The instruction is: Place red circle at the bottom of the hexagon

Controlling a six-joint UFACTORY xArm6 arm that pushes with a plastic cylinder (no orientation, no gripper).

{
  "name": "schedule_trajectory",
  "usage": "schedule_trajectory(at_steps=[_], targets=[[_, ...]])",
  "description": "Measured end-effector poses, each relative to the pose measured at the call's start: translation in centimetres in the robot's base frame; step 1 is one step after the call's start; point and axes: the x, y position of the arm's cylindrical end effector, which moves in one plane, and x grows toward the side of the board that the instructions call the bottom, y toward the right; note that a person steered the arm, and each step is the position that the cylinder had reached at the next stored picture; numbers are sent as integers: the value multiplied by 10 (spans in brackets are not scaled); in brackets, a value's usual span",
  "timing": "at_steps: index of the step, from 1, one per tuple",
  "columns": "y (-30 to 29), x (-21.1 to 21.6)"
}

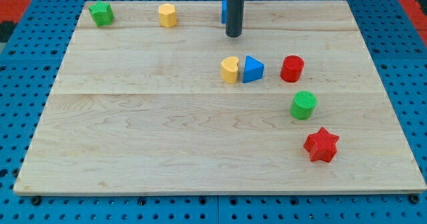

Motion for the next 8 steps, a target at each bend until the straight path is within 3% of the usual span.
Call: schedule_trajectory(at_steps=[2,4,5,8], targets=[[17,0],[150,15],[175,58],[150,97]])
